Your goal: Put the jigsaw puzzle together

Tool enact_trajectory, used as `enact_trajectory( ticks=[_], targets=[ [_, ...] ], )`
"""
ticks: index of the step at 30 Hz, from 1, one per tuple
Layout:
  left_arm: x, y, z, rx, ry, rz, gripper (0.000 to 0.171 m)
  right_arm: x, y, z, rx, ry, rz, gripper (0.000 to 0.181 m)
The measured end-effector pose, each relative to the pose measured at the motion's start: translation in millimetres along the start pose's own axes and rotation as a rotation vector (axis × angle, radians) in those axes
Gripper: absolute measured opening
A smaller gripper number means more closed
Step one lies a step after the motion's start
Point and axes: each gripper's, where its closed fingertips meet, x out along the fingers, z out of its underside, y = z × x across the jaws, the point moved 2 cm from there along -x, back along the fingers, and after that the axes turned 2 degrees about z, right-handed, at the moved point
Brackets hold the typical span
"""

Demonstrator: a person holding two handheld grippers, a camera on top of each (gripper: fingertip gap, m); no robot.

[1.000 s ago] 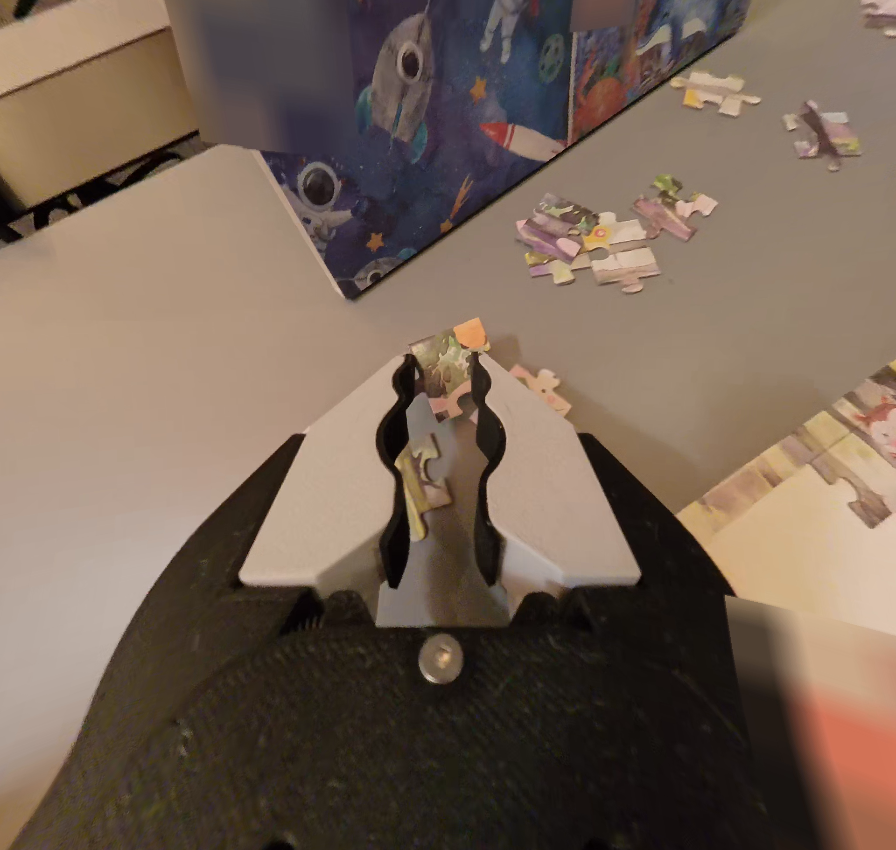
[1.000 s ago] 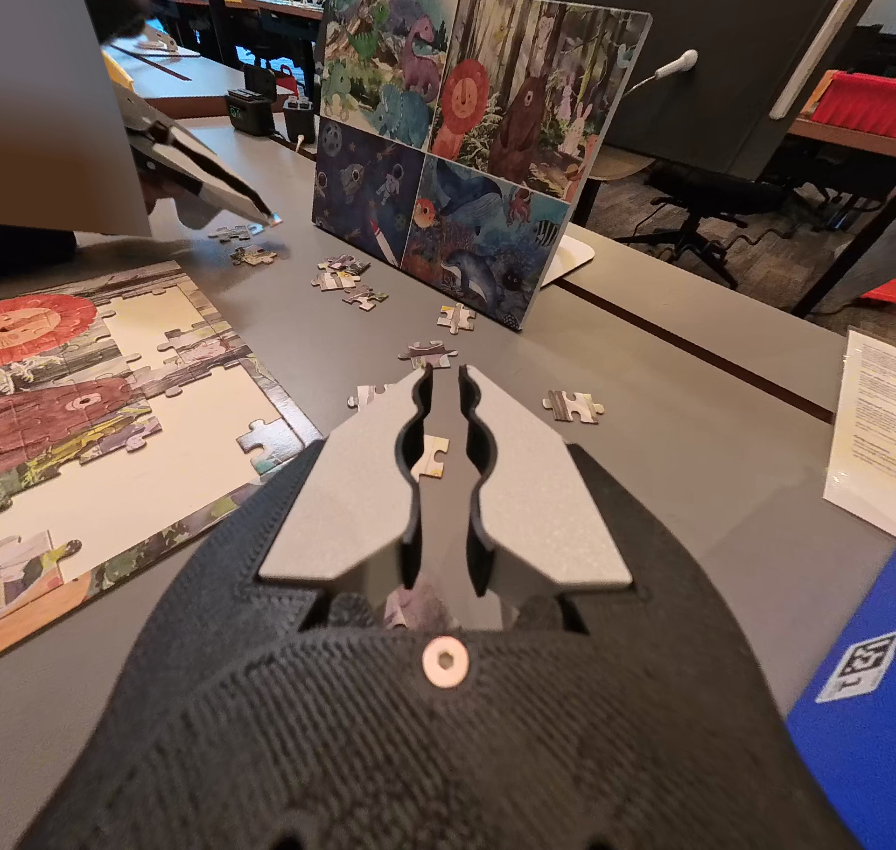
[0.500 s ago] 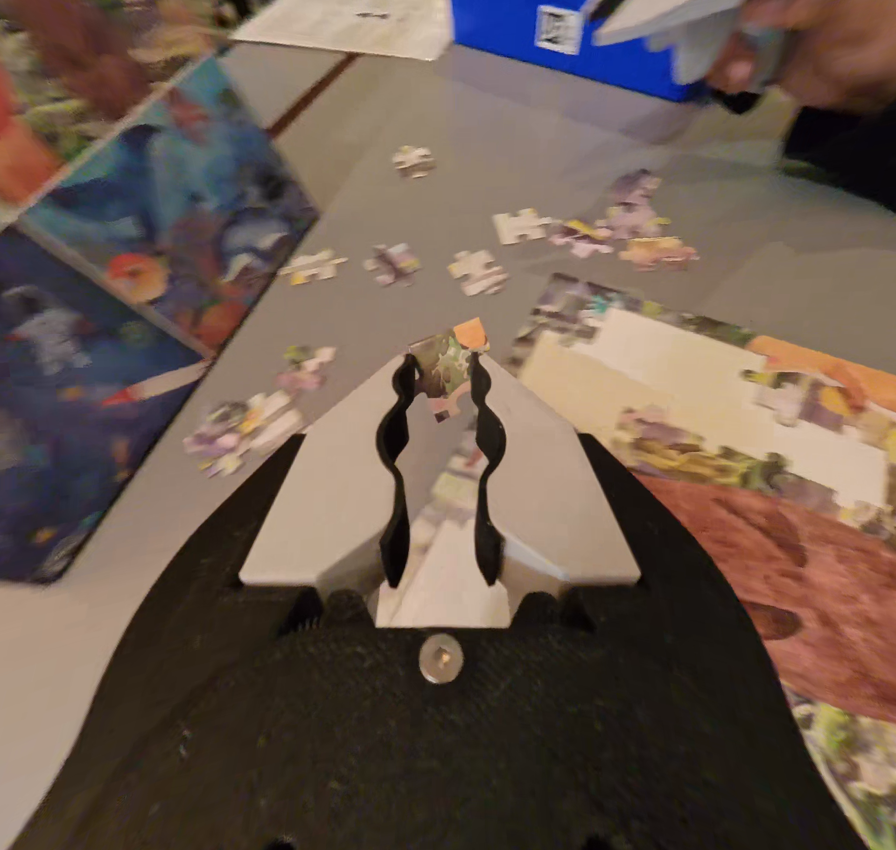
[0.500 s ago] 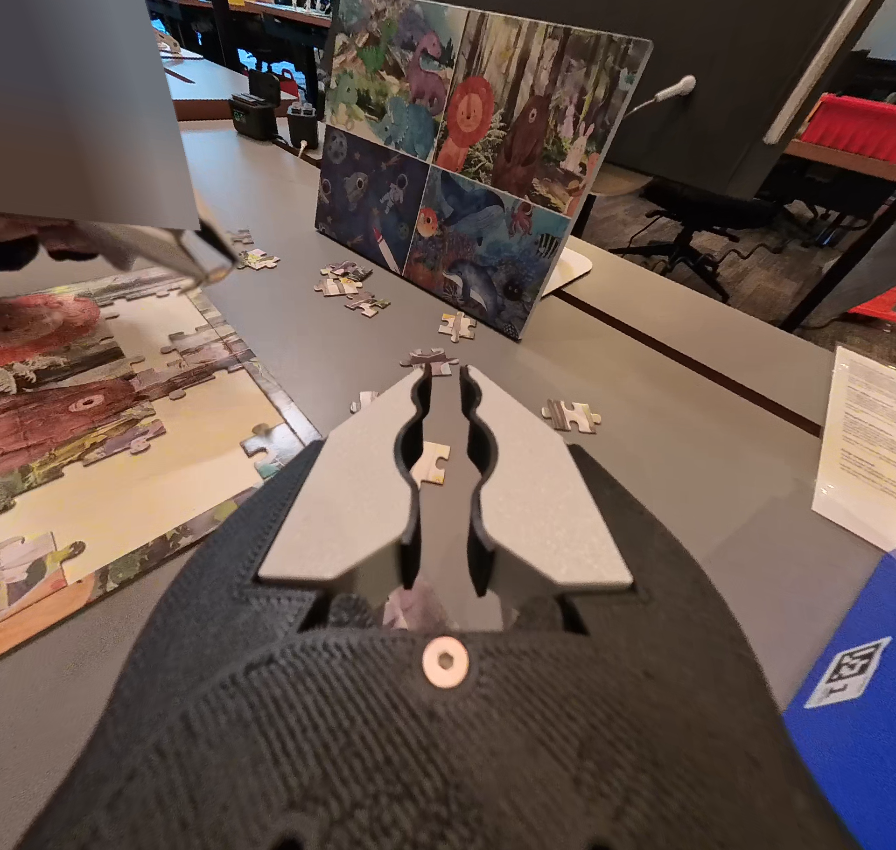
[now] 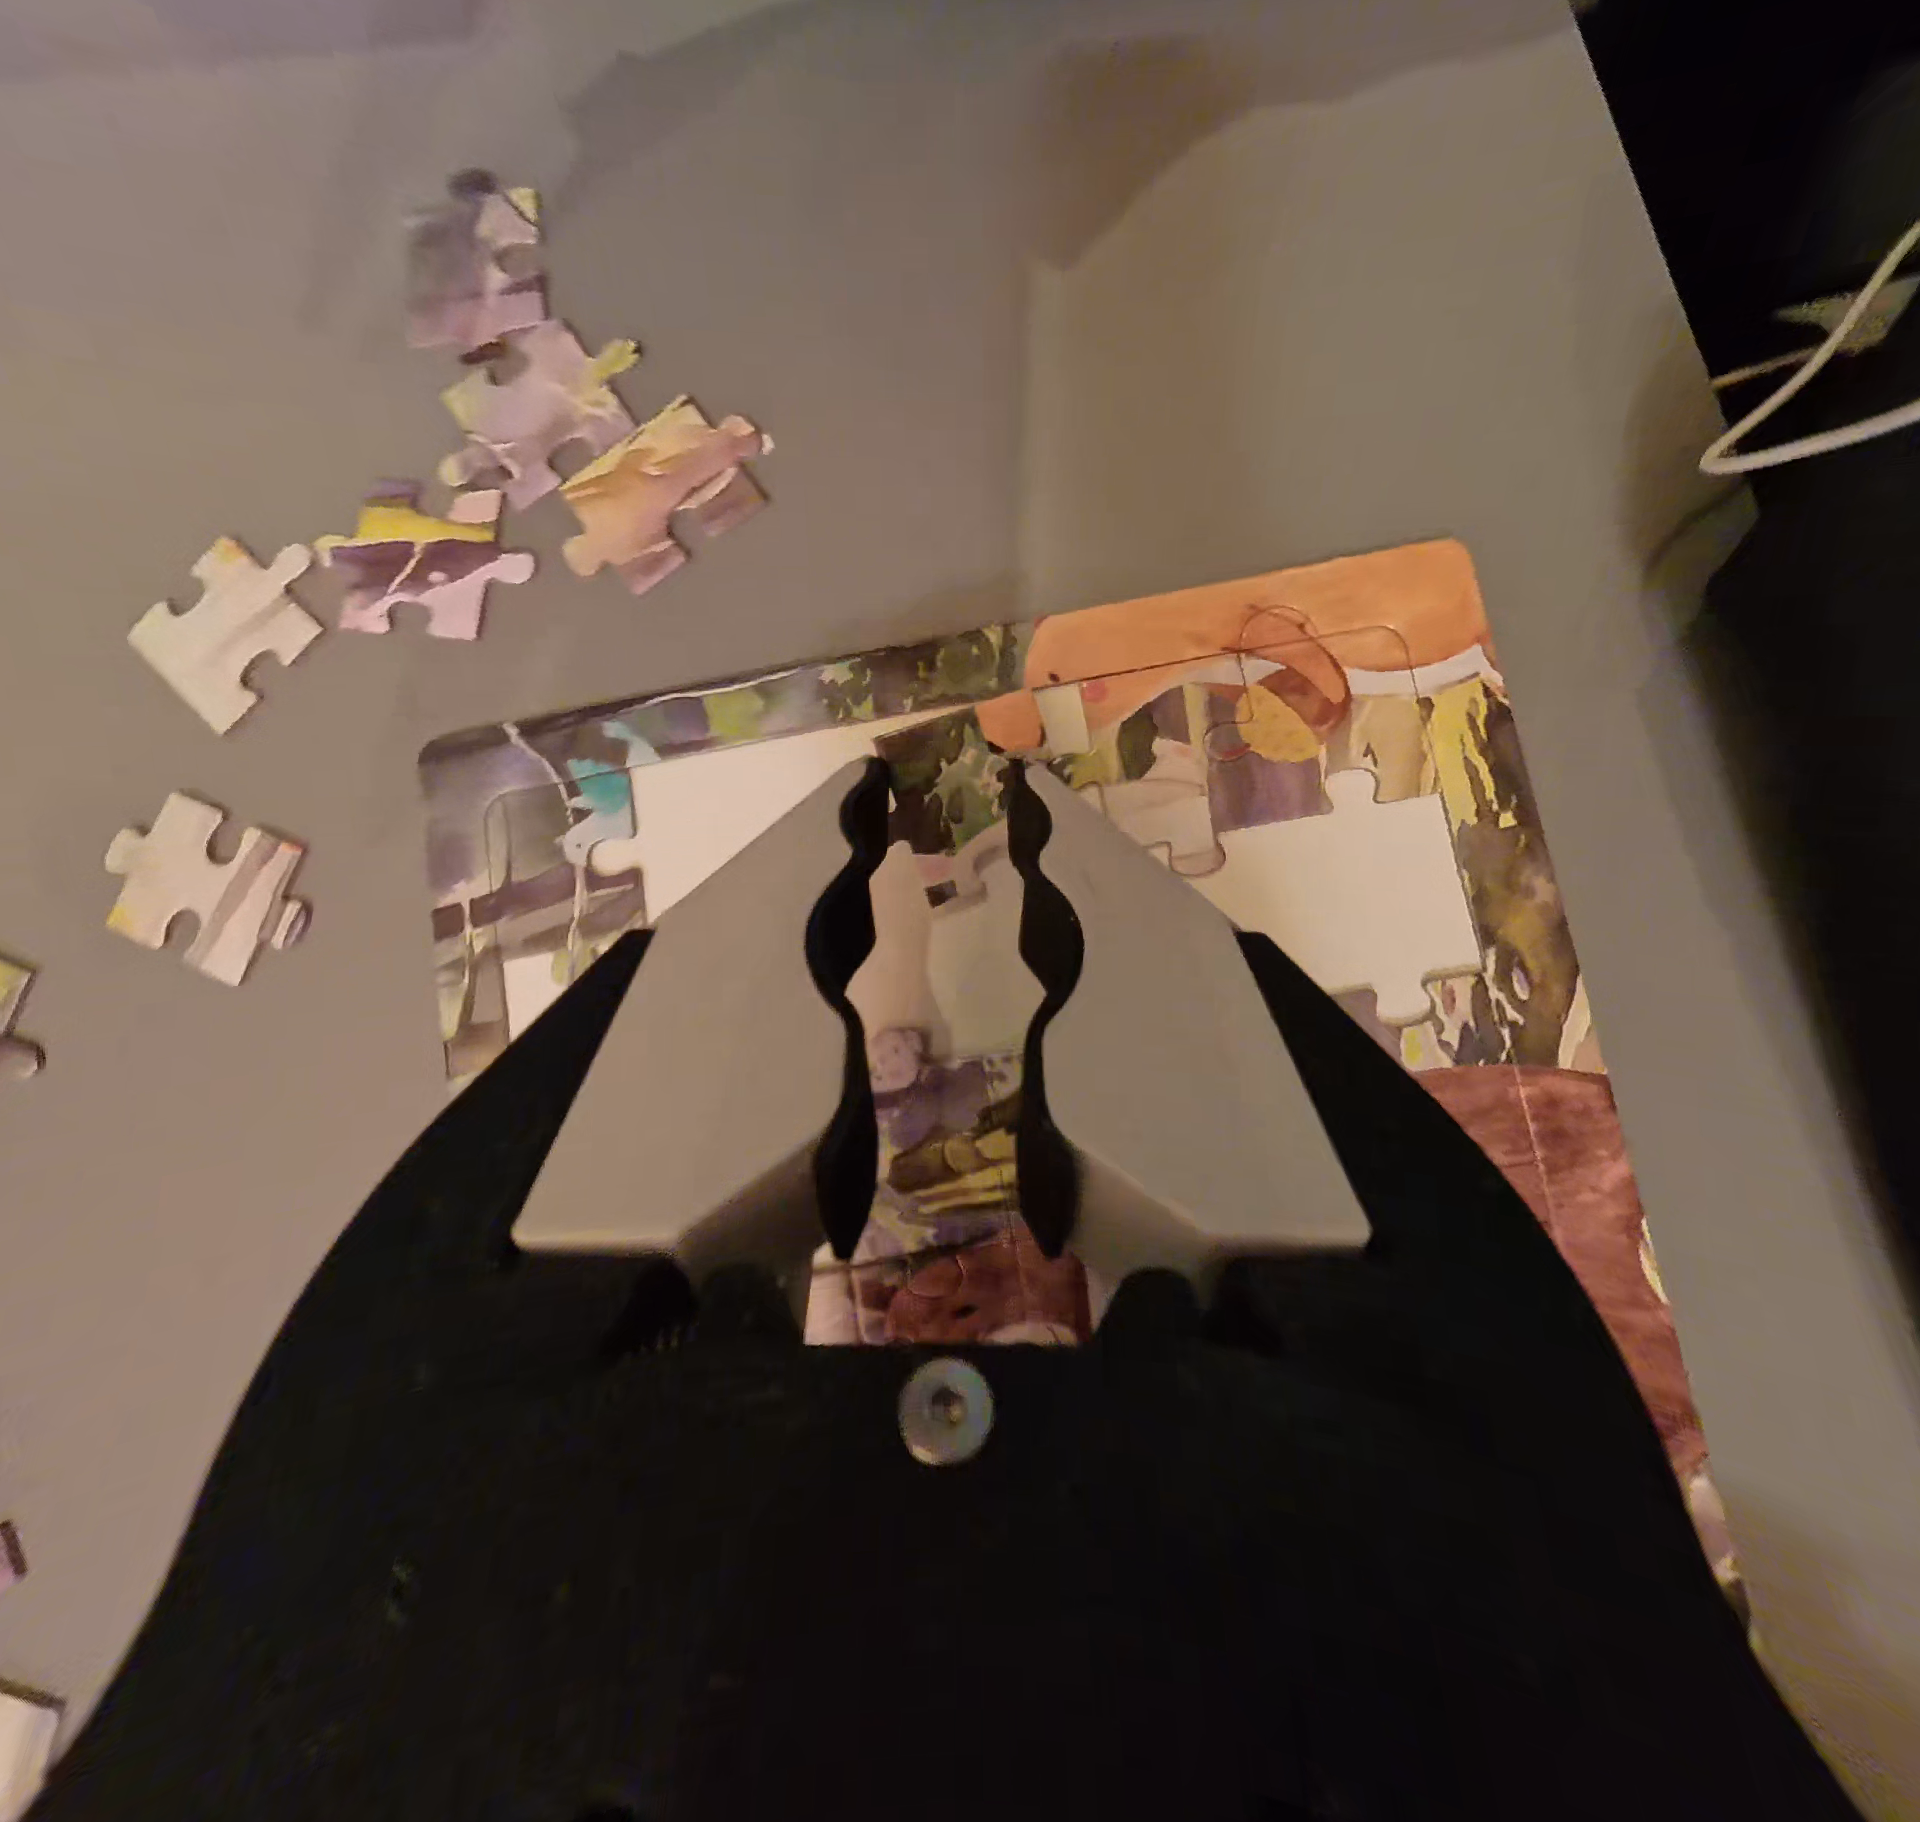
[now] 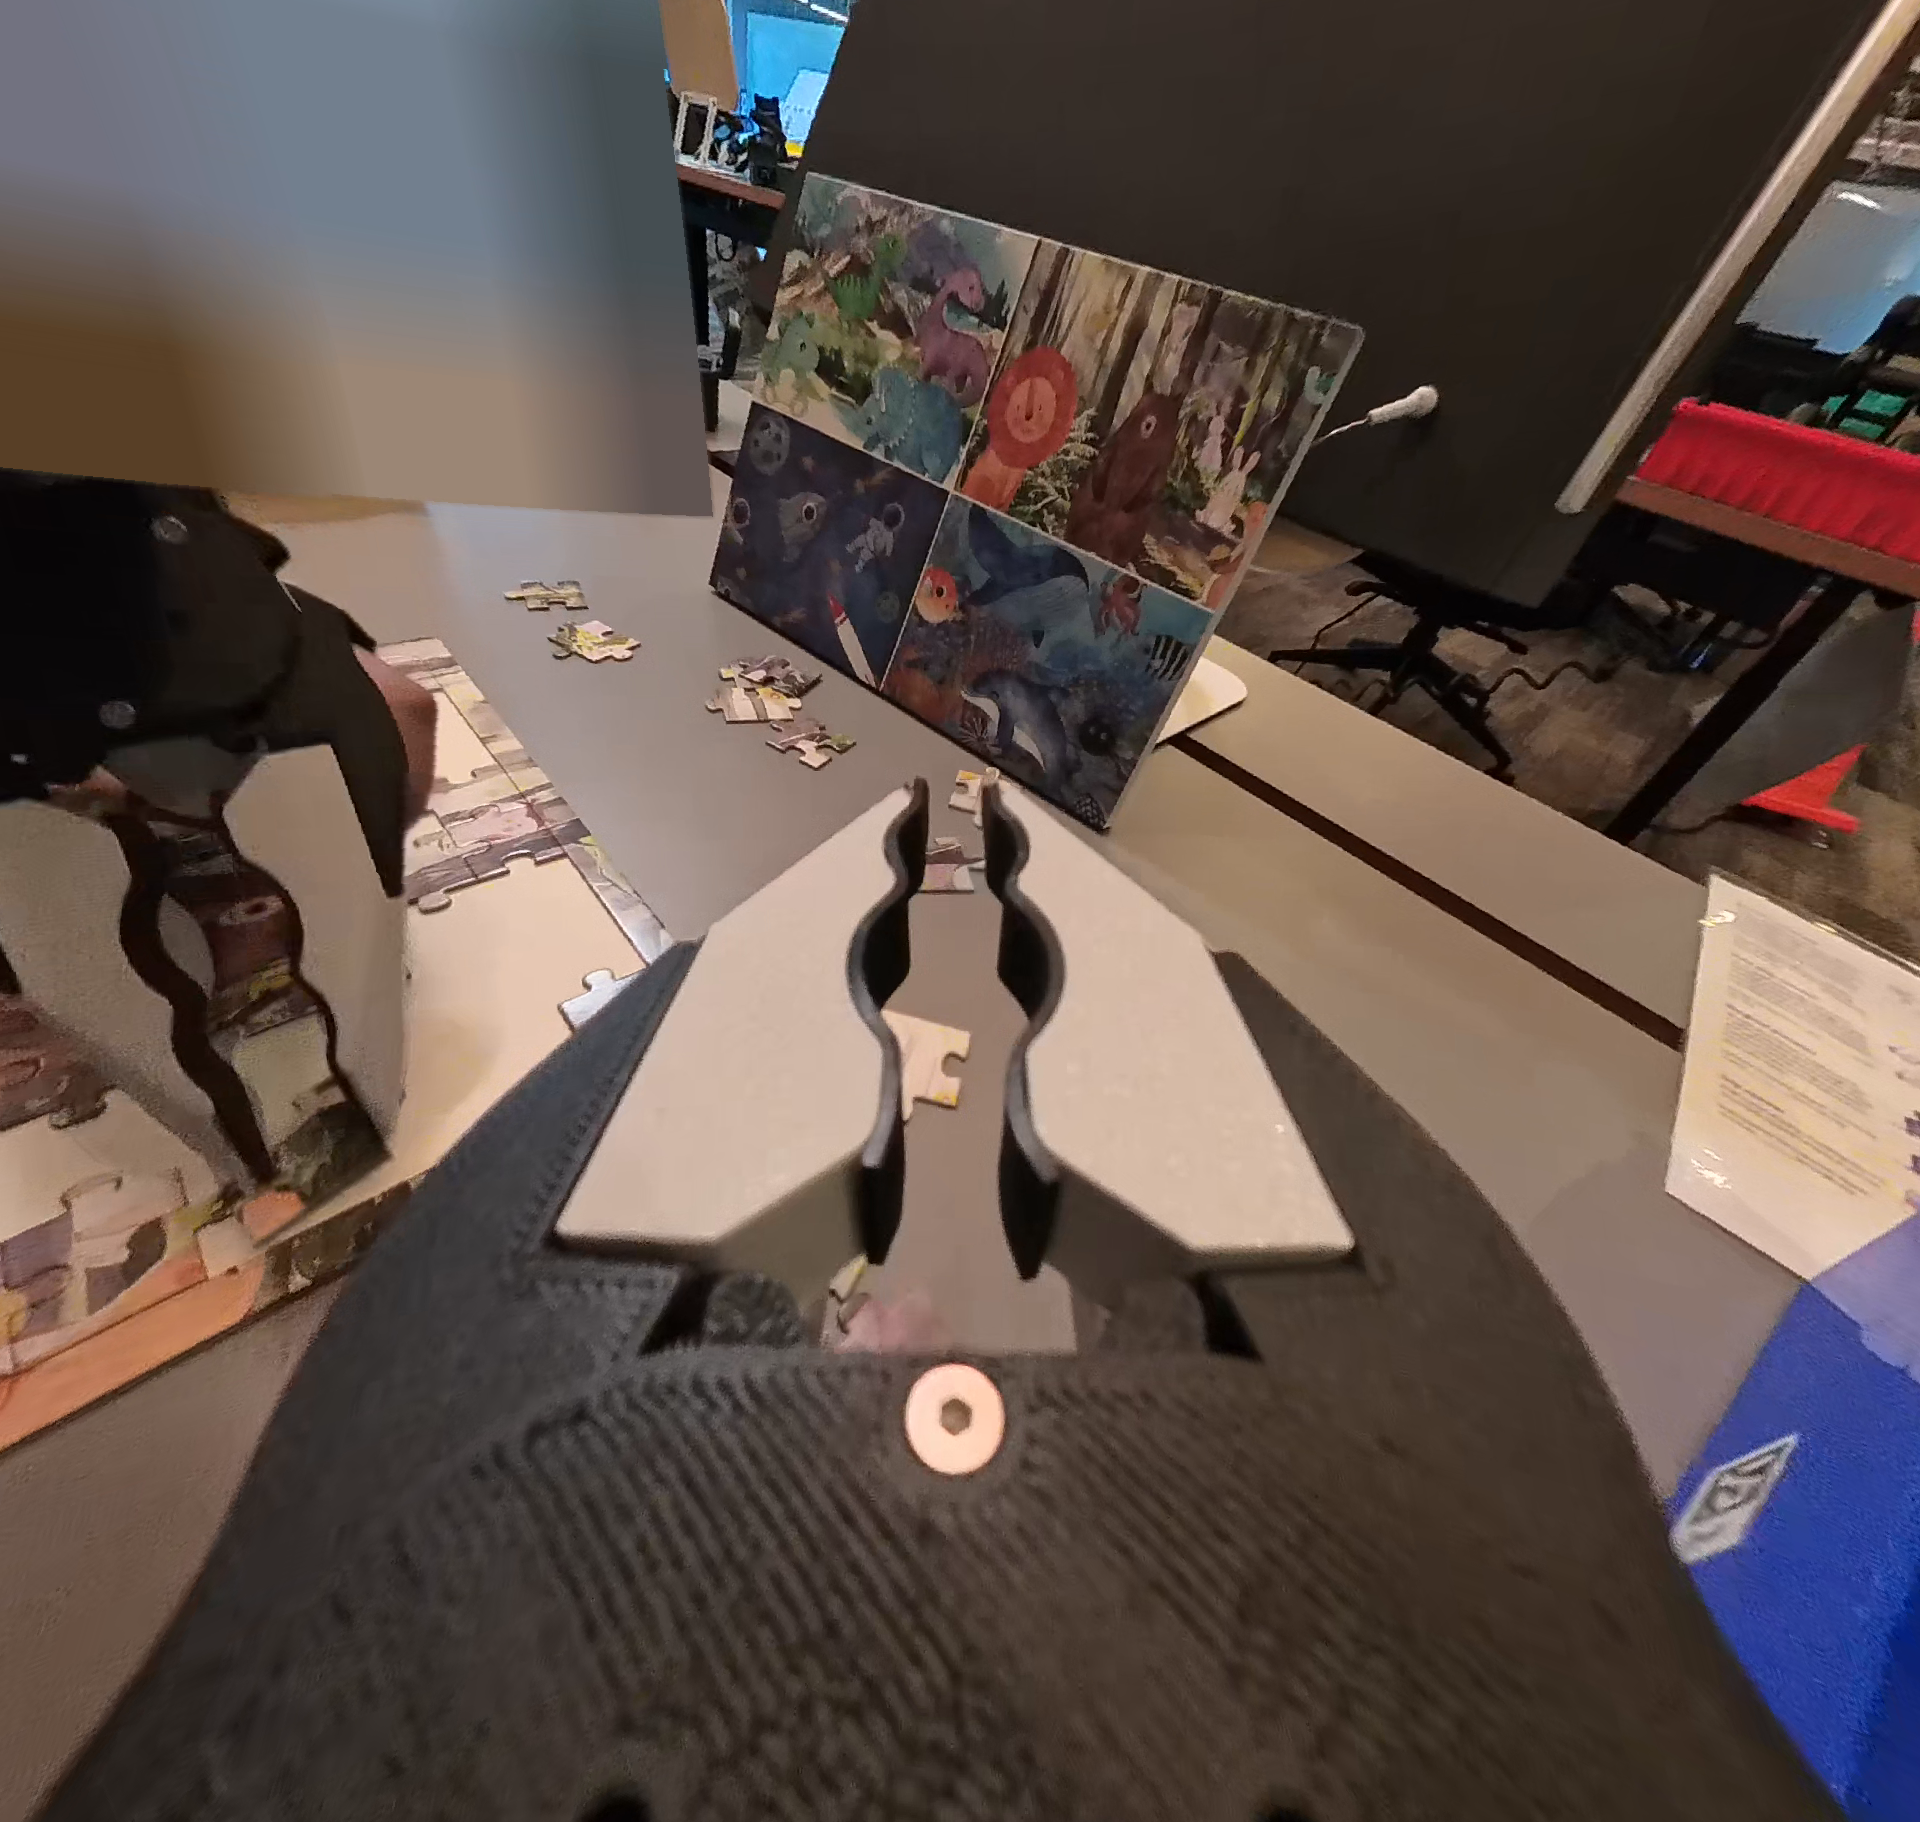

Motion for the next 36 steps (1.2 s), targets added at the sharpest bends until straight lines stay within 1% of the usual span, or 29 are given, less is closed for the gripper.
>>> enact_trajectory(
  ticks=[6,11,15,21,27,31,36],
  targets=[
    [4.2,4.0,-2.9,0.05,-0.048,0.067,0.023,-7.7,3.2,-9.0,-0.004,0.036,0.018,0.008],
    [3.6,4.8,-8.5,0.059,-0.032,0.083,0.024,-9.5,1.3,-12.3,-0.014,0.047,0.017,0.008],
    [1.3,7.5,-12.0,0.036,-0.004,0.119,0.024,-9.4,-0.2,-12.7,-0.021,0.046,0.014,0.008],
    [-2.7,4.7,-6.8,0.015,-0.016,0.099,0.031,-9.1,-0.4,-12.2,-0.024,0.043,0.015,0.008],
    [-10.5,14.9,4.0,-0.104,0.019,0.09,0.044,-7.1,-1.2,-9.7,-0.019,0.032,0.008,0.009],
    [-6.5,15.1,11.3,-0.158,0.012,0.004,0.044,-5.5,-2.4,-8.2,-0.022,0.025,0.006,0.009],
    [-6.7,10.9,7.9,-0.214,0.051,-0.038,0.044,-3.4,-2.8,-5.2,-0.018,0.015,0.002,0.008]
  ],
)
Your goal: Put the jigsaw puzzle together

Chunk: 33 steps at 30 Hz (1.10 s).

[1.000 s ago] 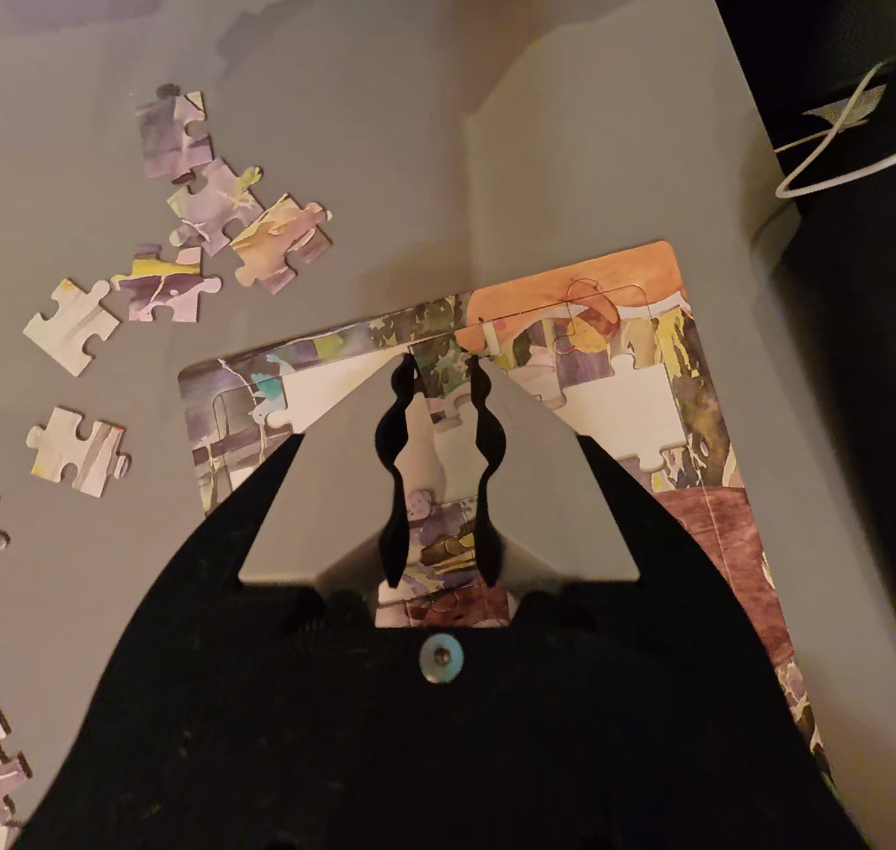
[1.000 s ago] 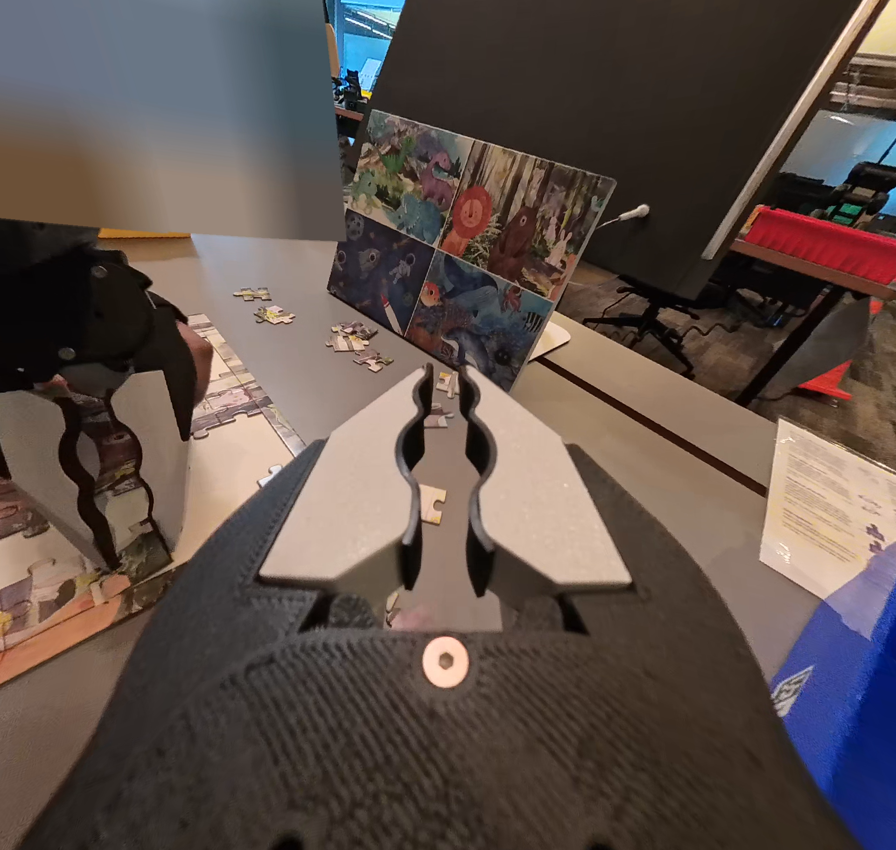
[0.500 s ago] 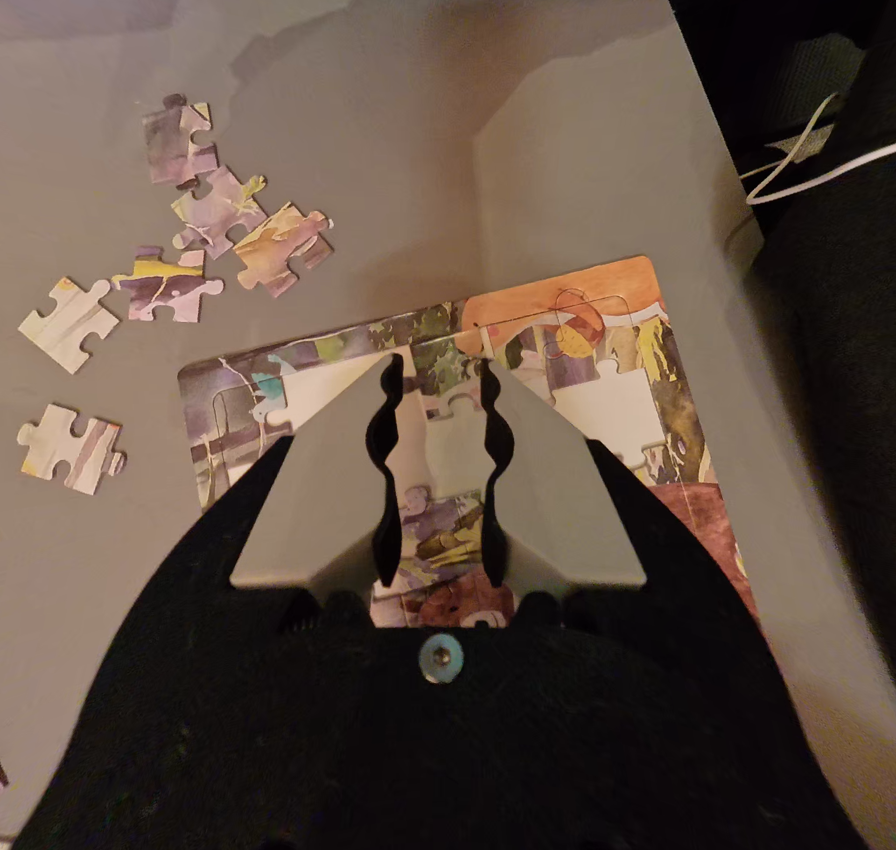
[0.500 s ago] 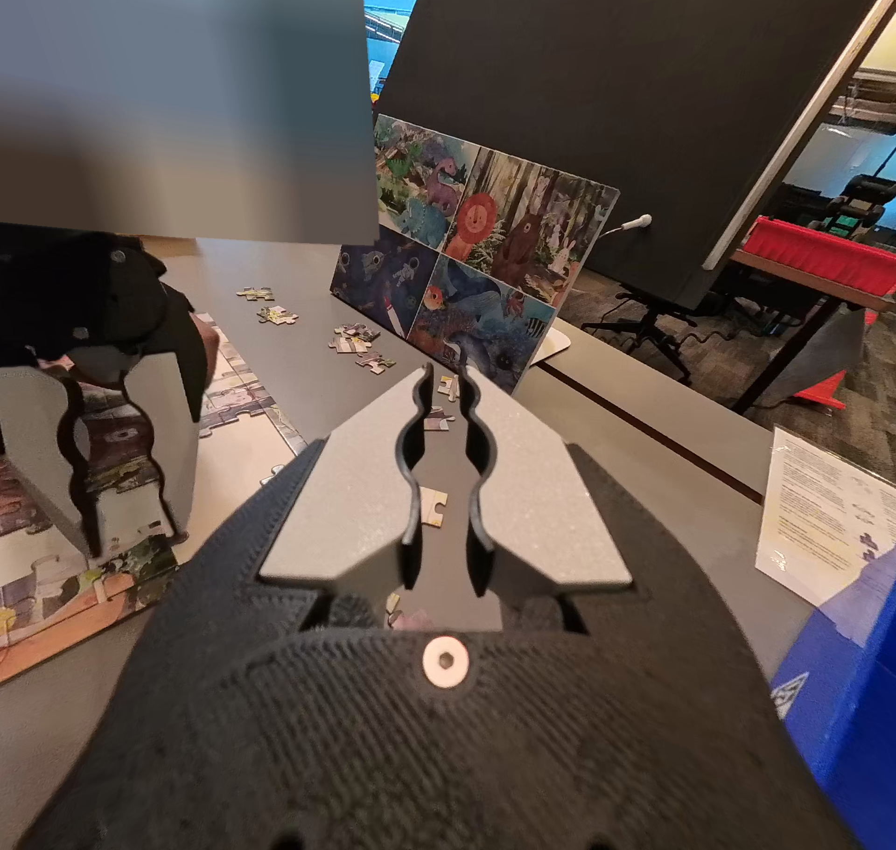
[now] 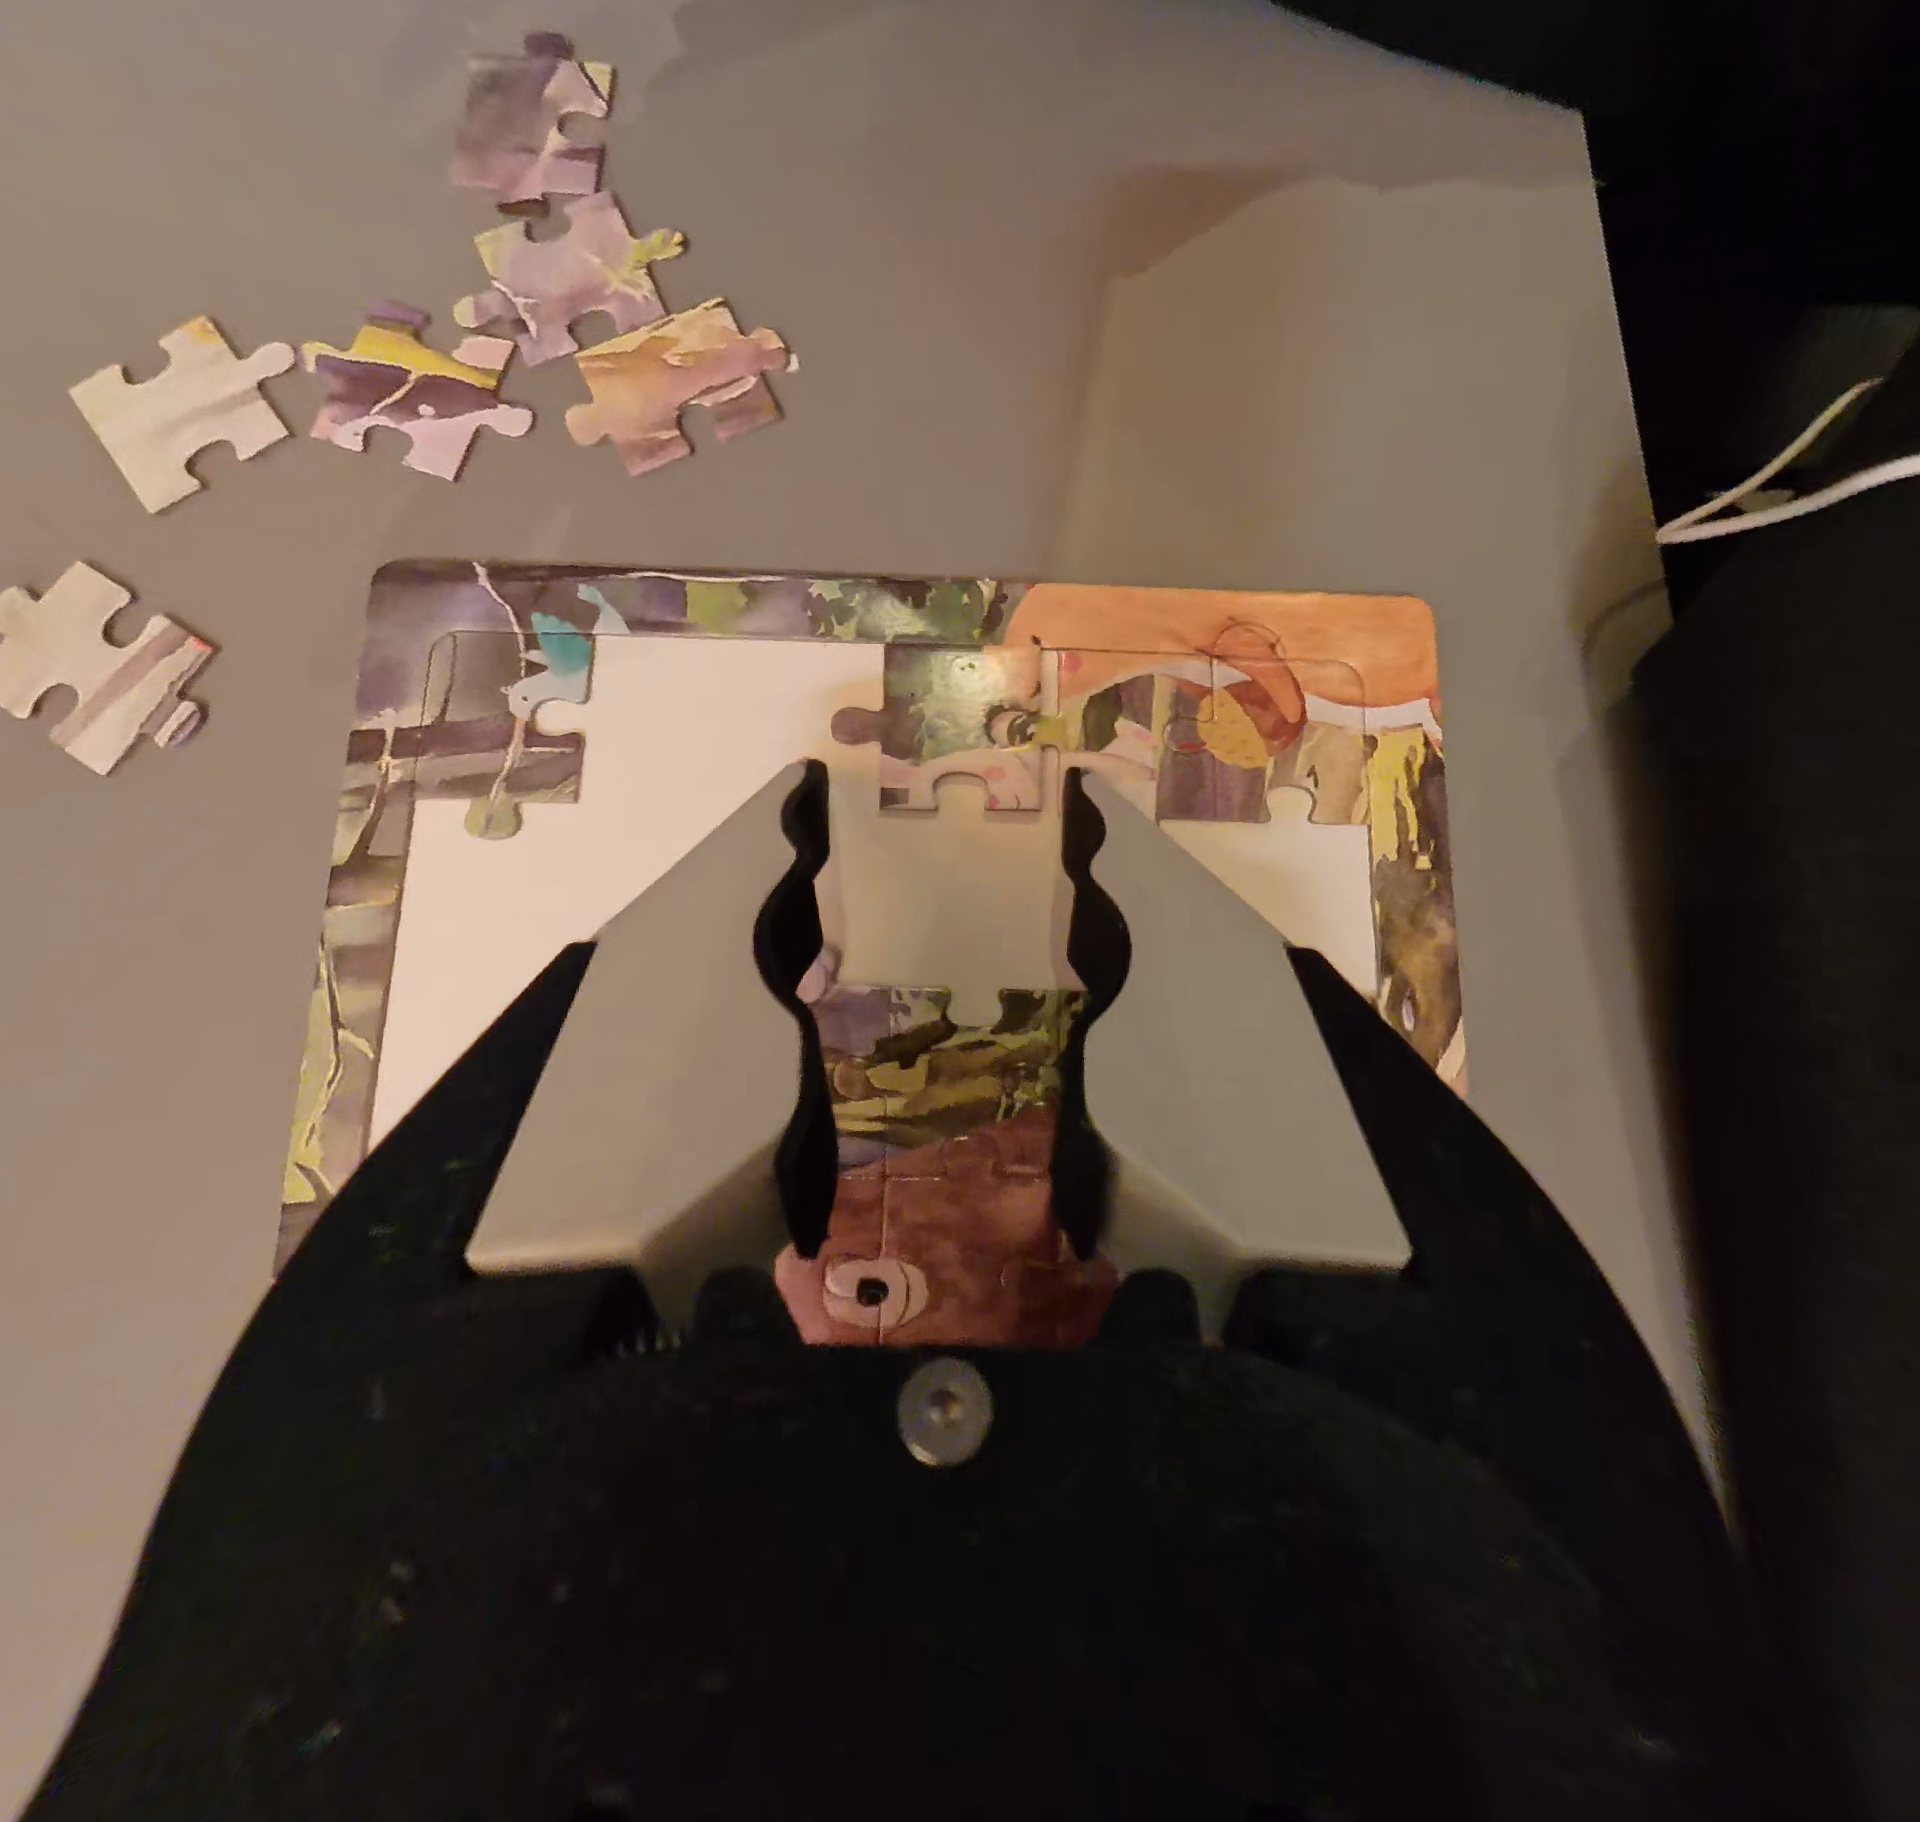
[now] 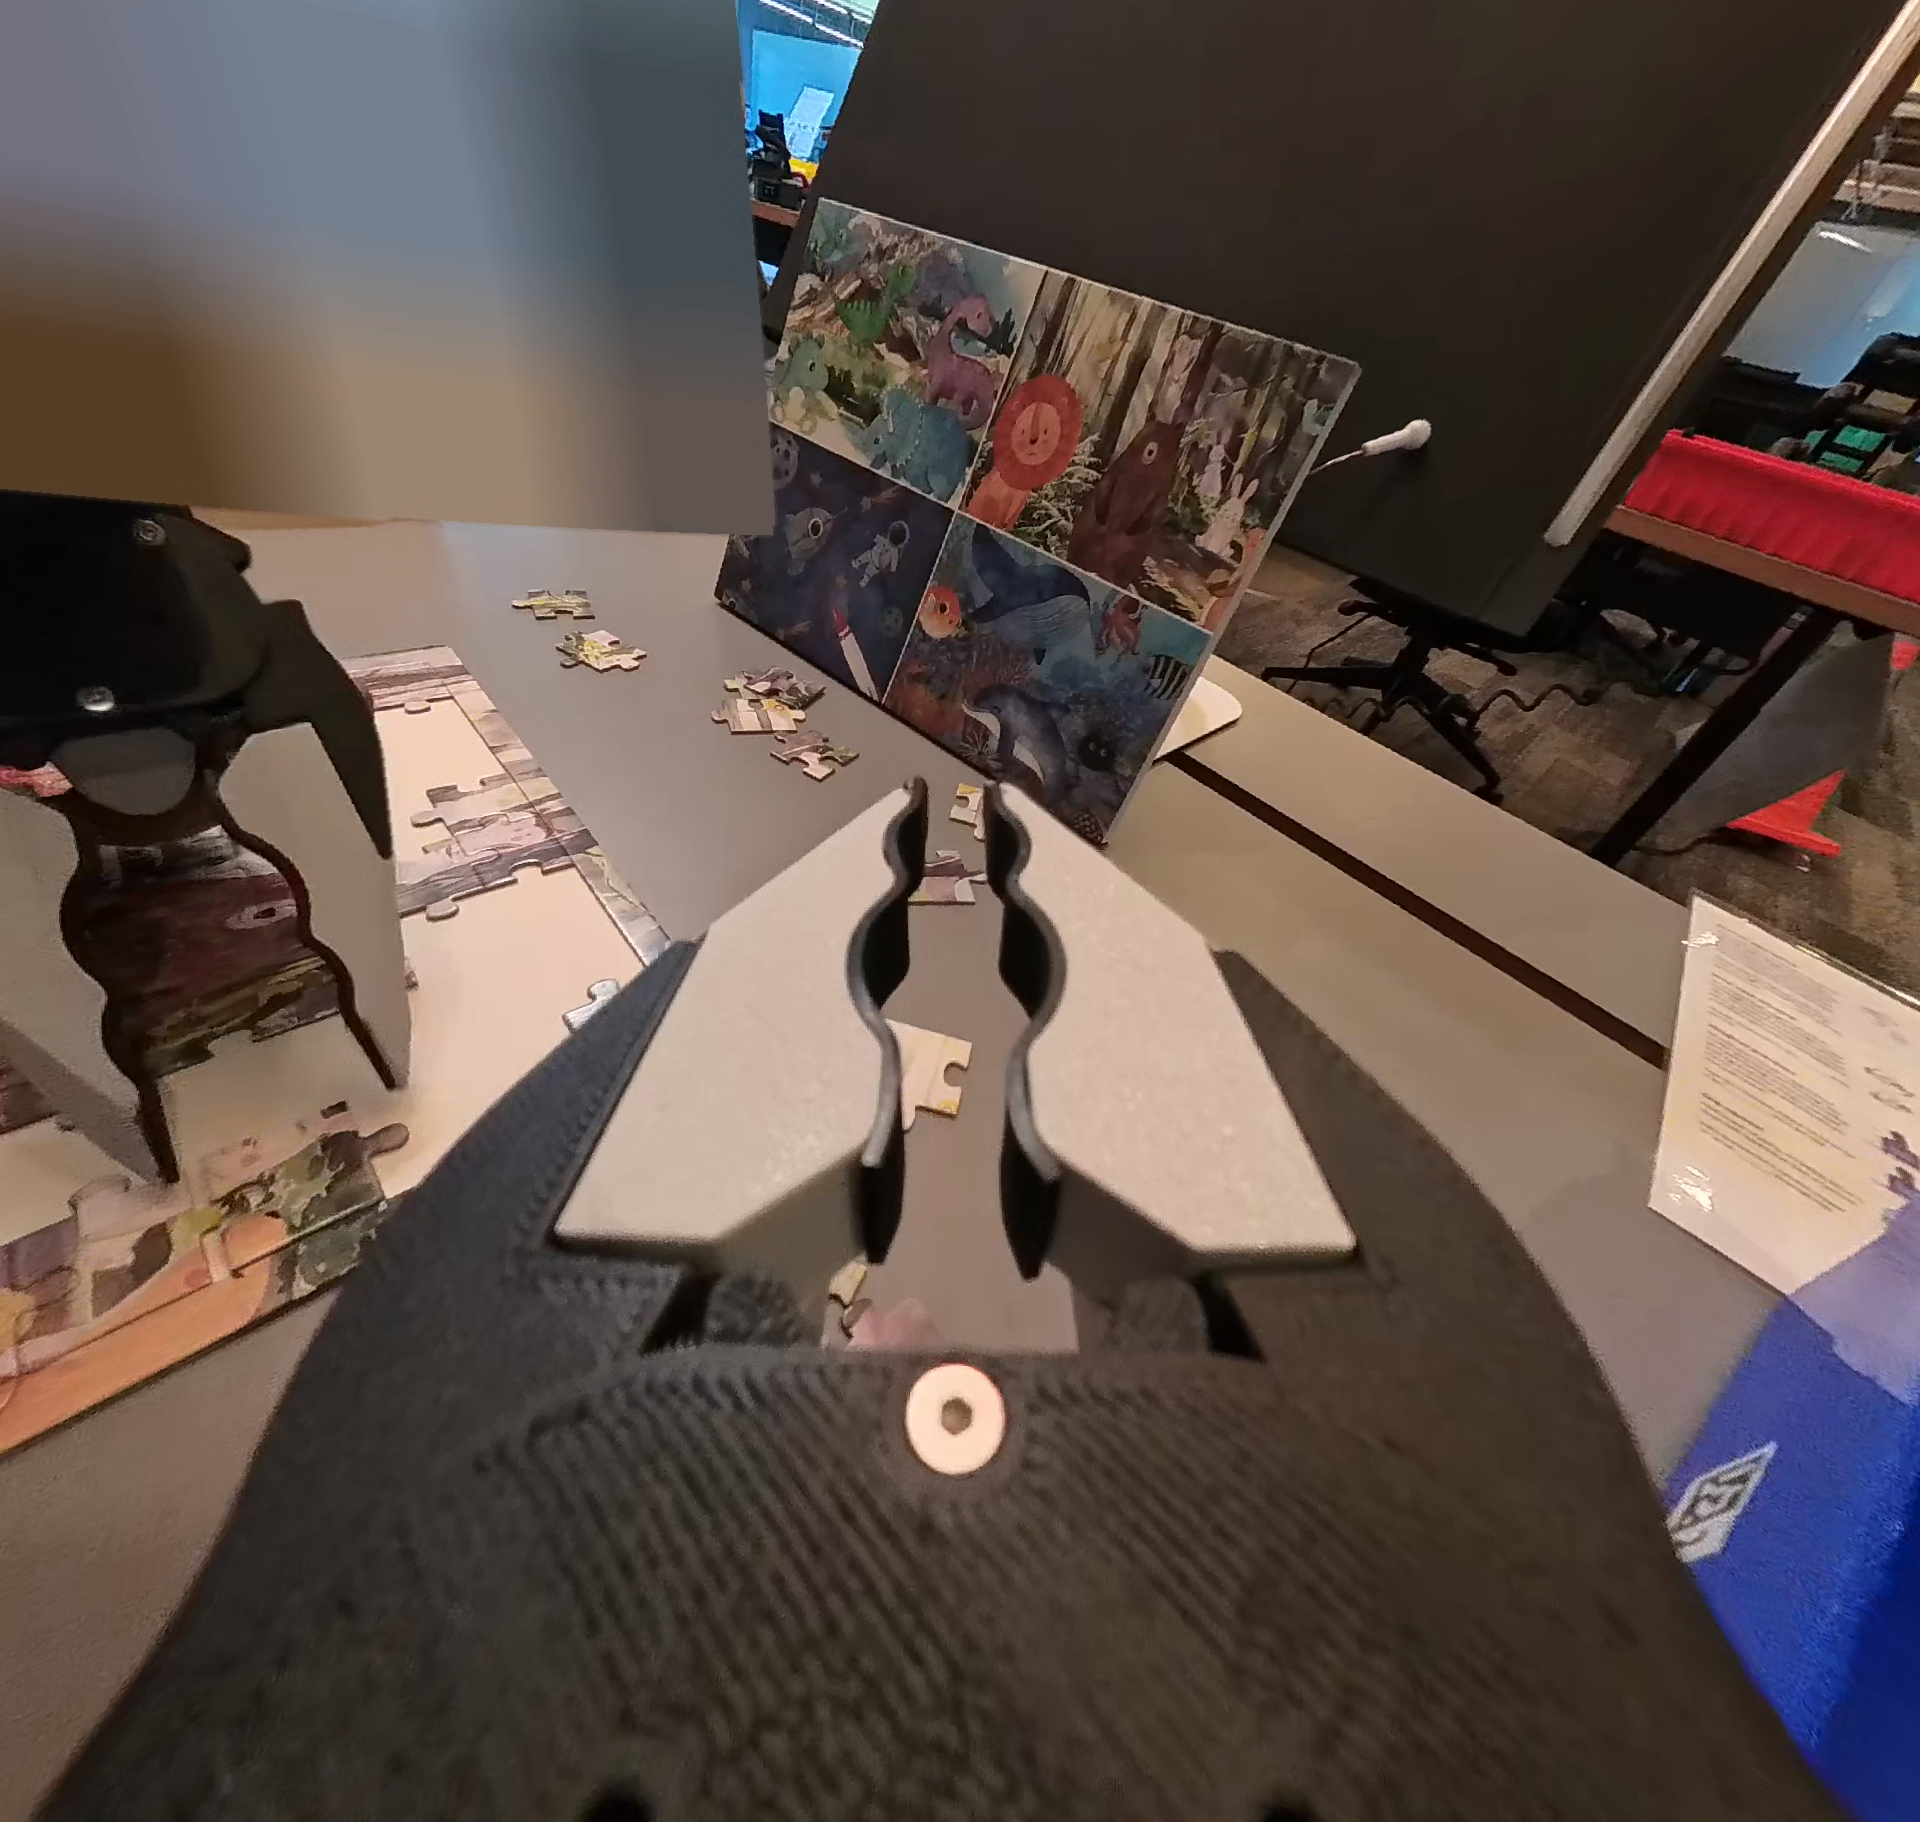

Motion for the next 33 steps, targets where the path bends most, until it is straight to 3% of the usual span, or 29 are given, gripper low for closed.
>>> enact_trajectory(
  ticks=[7,18,33],
  targets=[
    [2.5,-1.9,1.1,-0.093,0.002,0.033,0.038,-0.1,0.0,-0.4,-0.004,0.001,0.003,0.008],
    [2.1,-0.7,2.0,-0.082,0.007,0.037,0.02,0.4,-0.5,-0.1,-0.007,-0.002,0.002,0.009],
    [-1.5,1.6,-7.3,-0.065,0.046,0.016,0.03,0.9,-1.4,0.0,-0.013,-0.005,0.003,0.009]
  ],
)
